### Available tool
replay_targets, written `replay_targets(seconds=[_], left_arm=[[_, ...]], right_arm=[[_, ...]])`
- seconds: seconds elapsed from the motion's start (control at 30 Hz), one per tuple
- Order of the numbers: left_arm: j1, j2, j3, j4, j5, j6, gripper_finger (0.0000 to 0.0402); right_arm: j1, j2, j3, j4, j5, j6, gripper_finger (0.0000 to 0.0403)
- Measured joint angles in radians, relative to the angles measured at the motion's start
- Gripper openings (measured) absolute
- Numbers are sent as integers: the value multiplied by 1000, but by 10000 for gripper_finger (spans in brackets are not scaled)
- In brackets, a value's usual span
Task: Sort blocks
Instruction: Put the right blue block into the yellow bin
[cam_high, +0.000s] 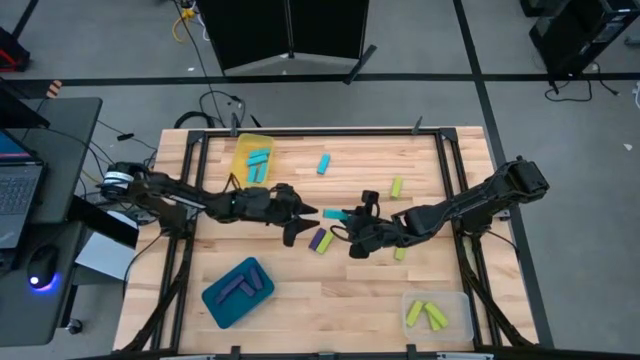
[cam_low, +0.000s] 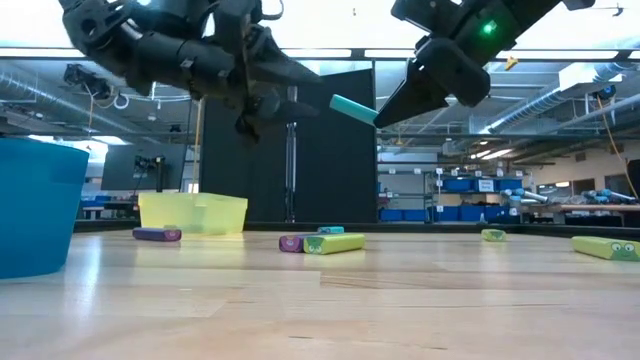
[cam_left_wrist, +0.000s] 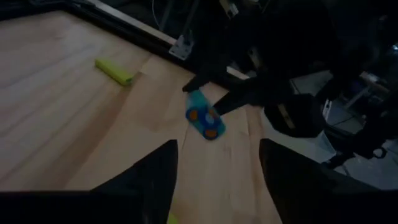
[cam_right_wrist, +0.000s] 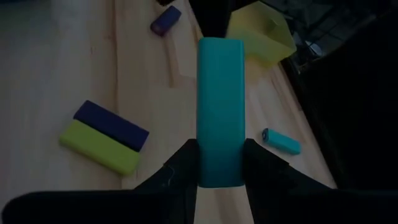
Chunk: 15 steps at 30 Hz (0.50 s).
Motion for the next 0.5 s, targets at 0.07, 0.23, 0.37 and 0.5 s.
replay_targets(seconds=[0.07,0.23,0.37,0.5], left_arm=[[4,0,24,-16,-1,5,239],[19,0,55,-27,0,-3,239],[37,0,63,-73,13,-32,237],[51,0,65,-69,51,-79,237]], right_arm=[[0,0,0,8,1,-9,106],[0,0,0,14,2,-21,106],[0,0,0,37,2,-47,106],[0,0,0,45,2,-62,106]])
